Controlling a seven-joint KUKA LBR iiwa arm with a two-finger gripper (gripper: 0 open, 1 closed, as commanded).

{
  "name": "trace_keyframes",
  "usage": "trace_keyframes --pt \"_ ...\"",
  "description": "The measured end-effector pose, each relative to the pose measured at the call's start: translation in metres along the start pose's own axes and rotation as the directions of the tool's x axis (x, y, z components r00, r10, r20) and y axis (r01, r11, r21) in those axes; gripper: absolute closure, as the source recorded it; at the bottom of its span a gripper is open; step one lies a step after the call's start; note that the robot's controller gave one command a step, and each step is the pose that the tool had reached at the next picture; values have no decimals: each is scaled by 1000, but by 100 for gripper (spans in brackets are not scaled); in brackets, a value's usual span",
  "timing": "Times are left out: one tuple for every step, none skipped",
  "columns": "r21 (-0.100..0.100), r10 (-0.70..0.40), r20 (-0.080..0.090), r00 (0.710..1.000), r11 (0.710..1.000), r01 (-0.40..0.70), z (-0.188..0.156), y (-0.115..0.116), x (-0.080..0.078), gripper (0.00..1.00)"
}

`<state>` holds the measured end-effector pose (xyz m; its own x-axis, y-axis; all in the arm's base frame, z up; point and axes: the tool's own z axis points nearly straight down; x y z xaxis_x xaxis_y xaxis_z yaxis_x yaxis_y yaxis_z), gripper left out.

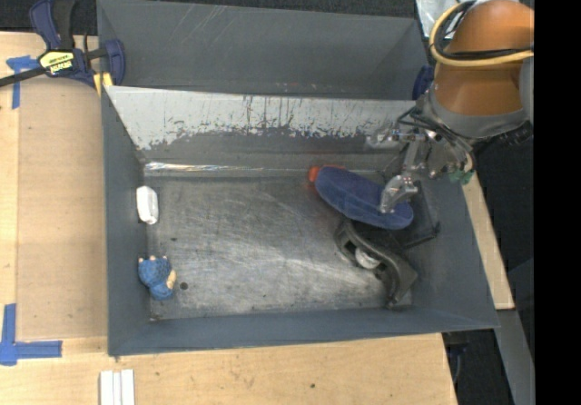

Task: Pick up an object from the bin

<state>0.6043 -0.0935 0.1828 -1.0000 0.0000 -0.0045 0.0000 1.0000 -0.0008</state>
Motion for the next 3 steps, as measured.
trace_keyframes --pt "1 22 26 999 1000 -22 57 5 4 0" --pt "0 20 19 1000 1000 -20 59 6 5 100" --pt "2 -47 9 999 999 47 -66 11 6 100"
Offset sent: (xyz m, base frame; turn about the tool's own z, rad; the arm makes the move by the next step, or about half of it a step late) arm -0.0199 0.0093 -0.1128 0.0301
